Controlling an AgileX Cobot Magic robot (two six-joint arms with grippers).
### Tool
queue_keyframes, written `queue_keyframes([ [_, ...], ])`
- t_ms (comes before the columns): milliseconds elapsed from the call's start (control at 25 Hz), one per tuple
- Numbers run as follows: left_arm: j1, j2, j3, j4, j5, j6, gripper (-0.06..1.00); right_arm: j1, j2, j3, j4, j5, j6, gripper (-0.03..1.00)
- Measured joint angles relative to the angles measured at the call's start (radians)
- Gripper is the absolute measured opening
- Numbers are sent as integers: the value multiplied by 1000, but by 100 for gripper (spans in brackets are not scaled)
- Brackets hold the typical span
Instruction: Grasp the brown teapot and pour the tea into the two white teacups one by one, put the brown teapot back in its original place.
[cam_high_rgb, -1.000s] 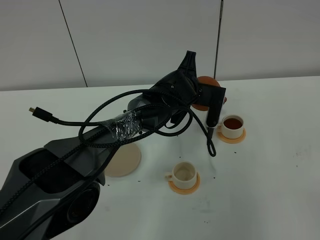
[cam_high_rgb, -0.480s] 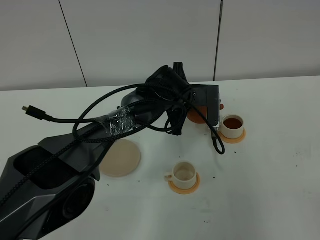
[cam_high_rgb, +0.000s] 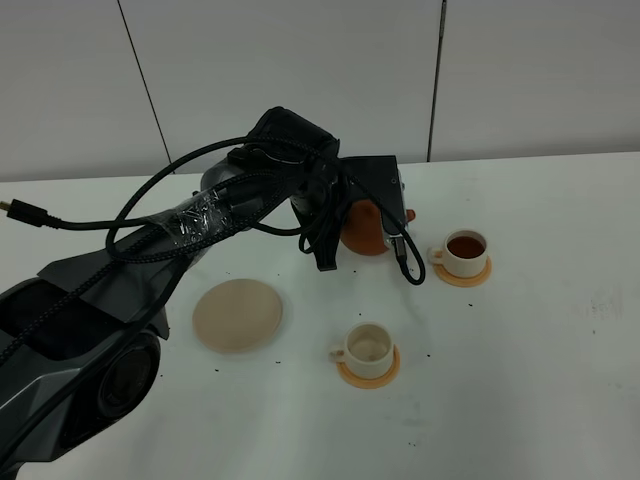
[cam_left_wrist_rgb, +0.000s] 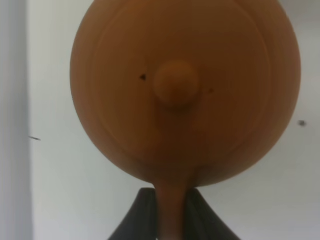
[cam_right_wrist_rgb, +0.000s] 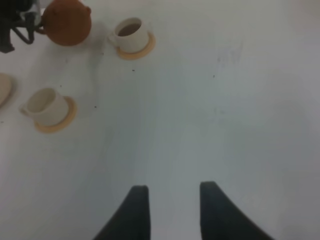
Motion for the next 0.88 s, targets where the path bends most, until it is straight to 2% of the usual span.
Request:
queue_keyframes([
  [120,-1,0,-1,-10,16,5,17,0,0,0,0,0,0,24],
  [360,-2,0,-64,-63,111,38,17,0,0,0,0,0,0,24],
  [560,-10,0,-105,-70,177,49,17,0,0,0,0,0,0,24],
  [880,-11,0,-108,-100,230,49,17,0,0,0,0,0,0,24],
])
